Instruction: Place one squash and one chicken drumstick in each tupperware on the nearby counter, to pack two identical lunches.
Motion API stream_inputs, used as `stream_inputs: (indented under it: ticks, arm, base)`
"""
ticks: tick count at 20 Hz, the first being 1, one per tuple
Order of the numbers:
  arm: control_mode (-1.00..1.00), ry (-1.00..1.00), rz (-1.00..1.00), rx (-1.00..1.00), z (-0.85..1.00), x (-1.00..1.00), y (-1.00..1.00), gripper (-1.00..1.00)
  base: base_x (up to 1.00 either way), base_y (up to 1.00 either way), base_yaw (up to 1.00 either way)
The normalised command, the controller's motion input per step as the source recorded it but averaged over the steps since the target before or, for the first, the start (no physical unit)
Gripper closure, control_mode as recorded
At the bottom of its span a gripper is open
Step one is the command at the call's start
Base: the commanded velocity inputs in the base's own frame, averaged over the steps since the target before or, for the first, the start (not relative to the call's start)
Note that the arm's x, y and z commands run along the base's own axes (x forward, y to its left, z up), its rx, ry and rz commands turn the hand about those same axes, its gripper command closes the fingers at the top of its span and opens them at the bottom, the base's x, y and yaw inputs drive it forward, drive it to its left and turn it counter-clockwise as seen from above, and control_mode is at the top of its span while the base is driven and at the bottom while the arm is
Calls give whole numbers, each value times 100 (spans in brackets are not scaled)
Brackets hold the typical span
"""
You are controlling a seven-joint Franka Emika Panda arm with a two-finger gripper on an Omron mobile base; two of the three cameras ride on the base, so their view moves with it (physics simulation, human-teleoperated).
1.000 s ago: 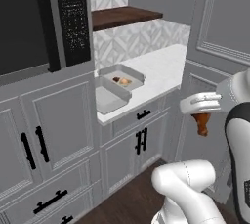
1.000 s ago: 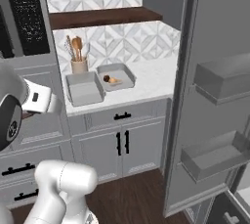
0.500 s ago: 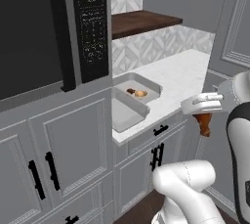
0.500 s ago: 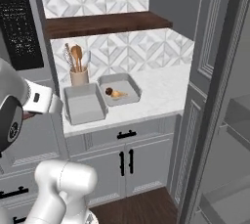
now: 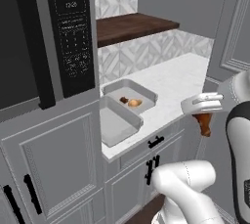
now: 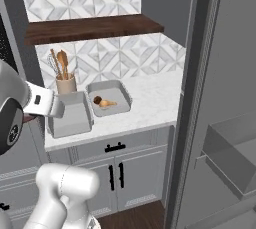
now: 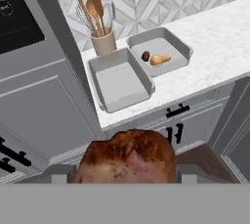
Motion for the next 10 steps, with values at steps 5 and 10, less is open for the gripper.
stream_inputs:
  ticks: [5, 10]
  arm:
    - [100, 0, 0, 0, 0, 0, 0, 100]
    - [-100, 0, 0, 6, -54, 55, 15, 100]
  base:
    - [29, 21, 0]
    - [0, 0, 0]
